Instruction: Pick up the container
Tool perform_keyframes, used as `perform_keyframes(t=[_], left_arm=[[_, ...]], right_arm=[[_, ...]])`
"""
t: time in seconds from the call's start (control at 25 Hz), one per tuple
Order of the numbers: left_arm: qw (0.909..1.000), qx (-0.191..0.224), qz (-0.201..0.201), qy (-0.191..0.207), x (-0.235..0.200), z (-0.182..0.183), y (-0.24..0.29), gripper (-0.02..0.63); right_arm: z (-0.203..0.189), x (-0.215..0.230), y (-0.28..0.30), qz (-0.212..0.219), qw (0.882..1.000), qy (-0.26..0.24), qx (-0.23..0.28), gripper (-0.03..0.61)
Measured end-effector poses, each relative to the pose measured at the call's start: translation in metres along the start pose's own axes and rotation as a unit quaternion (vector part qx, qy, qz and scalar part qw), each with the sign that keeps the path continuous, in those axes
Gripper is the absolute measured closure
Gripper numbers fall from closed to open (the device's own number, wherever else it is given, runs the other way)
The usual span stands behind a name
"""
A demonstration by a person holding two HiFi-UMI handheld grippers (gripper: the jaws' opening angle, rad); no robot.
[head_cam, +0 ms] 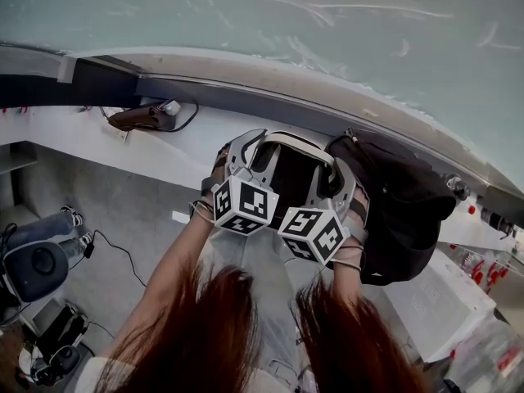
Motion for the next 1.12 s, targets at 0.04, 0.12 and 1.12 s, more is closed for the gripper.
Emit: perform_keyframes(t=[0.04,0.12,1.12], left_arm=[[1.0000,0.000,-0.001,0.003,0.001,0.000,0.002,0.489],[1.0000,-0.001,-0.001,0.004,0.001,0.001,0.006,0.491],[0.9993,-0.014,0.029,-0.018,-0.003,-0.003,0.016,0.528]], right_arm=[[0.000,0.000,0.001,-0.001,1.000,0.002,0.000,0.457],[0.000,0.001,0.003,-0.003,1.000,0.005,-0.001,0.457],[-0.003,0.004,0.022,-0.031,0.999,-0.005,0.026,0.502]])
Point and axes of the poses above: the fingertips, and each gripper's own axes: y forward along the fingers, x to its right, z out of its top, the point moved 5 cm from there along -y, backward along the fingers, and after that the axes turned 14 degrees about y, right-handed, at the moved point
